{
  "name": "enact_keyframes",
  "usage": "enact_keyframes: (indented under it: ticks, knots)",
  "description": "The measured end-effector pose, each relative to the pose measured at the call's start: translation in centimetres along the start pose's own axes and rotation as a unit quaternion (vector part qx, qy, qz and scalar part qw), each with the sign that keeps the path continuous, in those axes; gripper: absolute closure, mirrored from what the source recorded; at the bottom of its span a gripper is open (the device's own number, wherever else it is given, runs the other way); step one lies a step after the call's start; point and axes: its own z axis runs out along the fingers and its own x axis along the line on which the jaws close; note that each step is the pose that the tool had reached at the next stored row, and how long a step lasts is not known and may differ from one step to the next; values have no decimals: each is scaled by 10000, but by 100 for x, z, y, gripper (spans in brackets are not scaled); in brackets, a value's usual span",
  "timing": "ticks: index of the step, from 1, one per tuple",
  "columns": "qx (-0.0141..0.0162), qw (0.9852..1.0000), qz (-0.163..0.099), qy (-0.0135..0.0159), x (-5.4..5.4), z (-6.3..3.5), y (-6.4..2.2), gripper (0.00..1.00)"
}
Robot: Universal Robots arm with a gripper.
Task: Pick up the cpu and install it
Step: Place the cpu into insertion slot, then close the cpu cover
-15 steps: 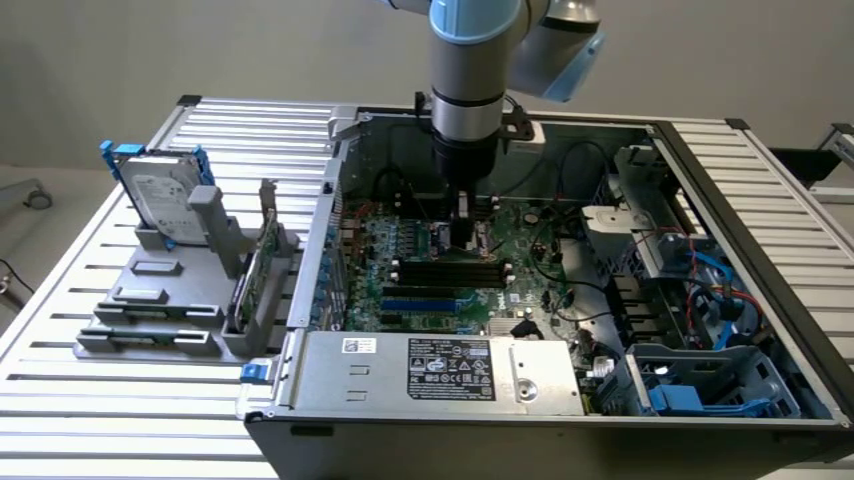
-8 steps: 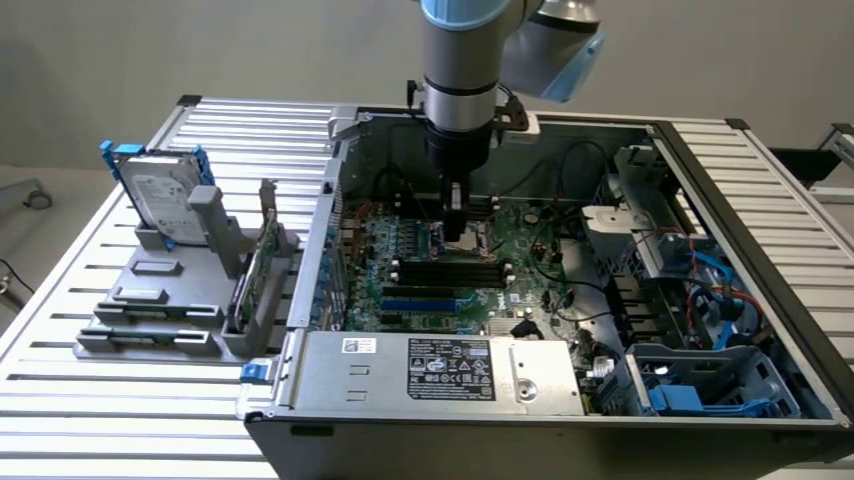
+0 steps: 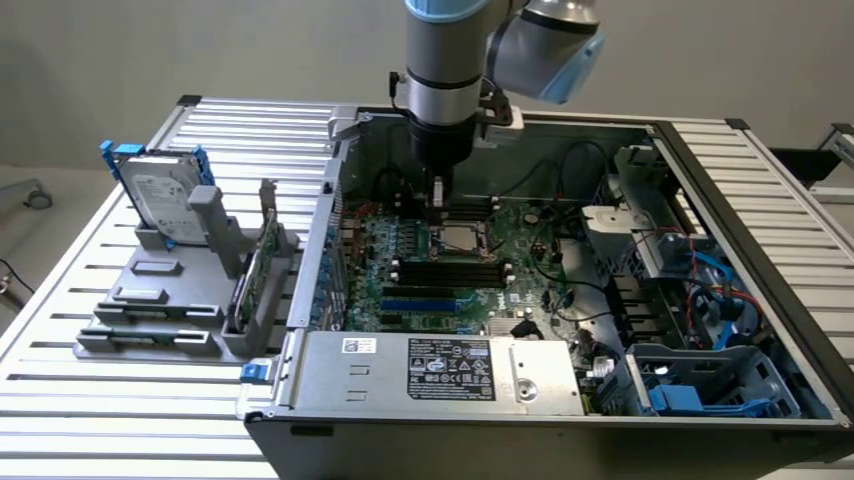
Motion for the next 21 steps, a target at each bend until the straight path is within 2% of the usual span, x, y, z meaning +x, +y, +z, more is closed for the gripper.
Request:
enact_keyframes:
  ticks: [2, 3, 4, 21]
  knots:
    - [30, 10000, 3, 31, 0, -16, -46, 82]
    - [36, 10000, 4, 40, 0, -20, -62, 88]
    - [39, 10000, 5, 51, -1, -23, -67, 89]
    - [39, 10000, 4, 54, 4, -29, -65, 89]
